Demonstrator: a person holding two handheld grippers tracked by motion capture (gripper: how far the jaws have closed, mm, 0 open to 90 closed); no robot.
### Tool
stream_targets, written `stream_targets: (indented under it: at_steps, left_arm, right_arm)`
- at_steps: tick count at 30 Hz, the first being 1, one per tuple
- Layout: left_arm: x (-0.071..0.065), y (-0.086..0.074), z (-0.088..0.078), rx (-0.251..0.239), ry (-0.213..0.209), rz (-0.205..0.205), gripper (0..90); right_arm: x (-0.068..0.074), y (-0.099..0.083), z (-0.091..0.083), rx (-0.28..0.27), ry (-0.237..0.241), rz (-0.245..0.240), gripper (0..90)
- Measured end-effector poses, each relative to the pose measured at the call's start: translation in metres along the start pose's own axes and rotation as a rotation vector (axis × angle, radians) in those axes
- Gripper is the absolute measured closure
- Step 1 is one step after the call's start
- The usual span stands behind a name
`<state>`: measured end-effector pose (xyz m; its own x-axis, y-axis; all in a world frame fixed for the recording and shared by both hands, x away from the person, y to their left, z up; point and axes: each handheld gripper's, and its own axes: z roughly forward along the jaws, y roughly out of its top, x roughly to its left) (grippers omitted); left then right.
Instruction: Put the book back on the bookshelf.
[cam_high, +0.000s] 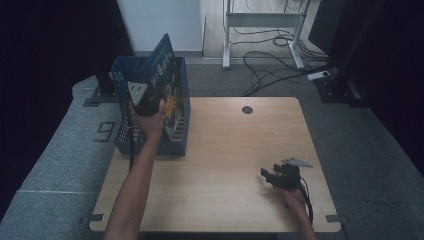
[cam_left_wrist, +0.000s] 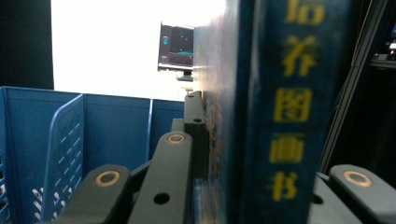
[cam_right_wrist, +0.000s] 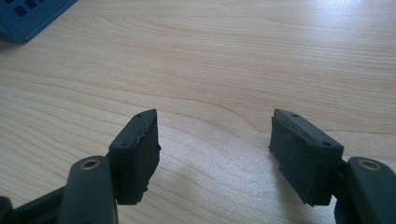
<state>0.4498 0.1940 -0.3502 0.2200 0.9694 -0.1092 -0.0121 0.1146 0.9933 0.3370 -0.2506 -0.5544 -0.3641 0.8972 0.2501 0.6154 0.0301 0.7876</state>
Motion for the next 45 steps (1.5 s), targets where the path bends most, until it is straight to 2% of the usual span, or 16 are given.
stream_targets:
  at_steps: [13,19,25,29,32,35,40,45]
  left_arm:
    - [-0.009,-0.017,0.007,-0.004,0.009,0.028,81.8]
    - [-0.010,-0.026,0.010,0.013,0.014,0.021,81.6]
    - [-0.009,-0.041,0.012,0.049,0.014,0.030,81.3]
    - [-0.011,-0.051,0.011,0.067,0.004,0.041,81.1]
    - [-0.013,-0.058,0.010,0.086,-0.008,0.035,80.4]
    - [-0.013,-0.063,0.007,0.084,-0.014,0.036,79.9]
    - [-0.016,-0.068,0.001,0.098,-0.033,0.096,78.7]
    - [-0.019,-0.066,-0.003,0.096,-0.061,0.106,74.2]
  right_arm:
    - [0.000,0.000,0.000,-0.002,0.005,0.003,32.2]
    - [0.001,-0.001,-0.001,0.000,0.005,0.000,32.2]
    - [0.000,-0.001,-0.001,-0.001,0.008,0.003,32.2]
    - [0.001,-0.001,-0.001,0.001,0.007,-0.001,32.2]
    - [0.001,-0.001,-0.001,-0.001,0.006,-0.002,32.2]
    - [0.002,-0.001,-0.001,-0.001,0.004,-0.006,32.1]
    - [0.002,-0.001,-0.001,0.001,0.002,-0.007,32.2]
    - [0.003,-0.001,-0.001,0.001,0.002,-0.009,32.1]
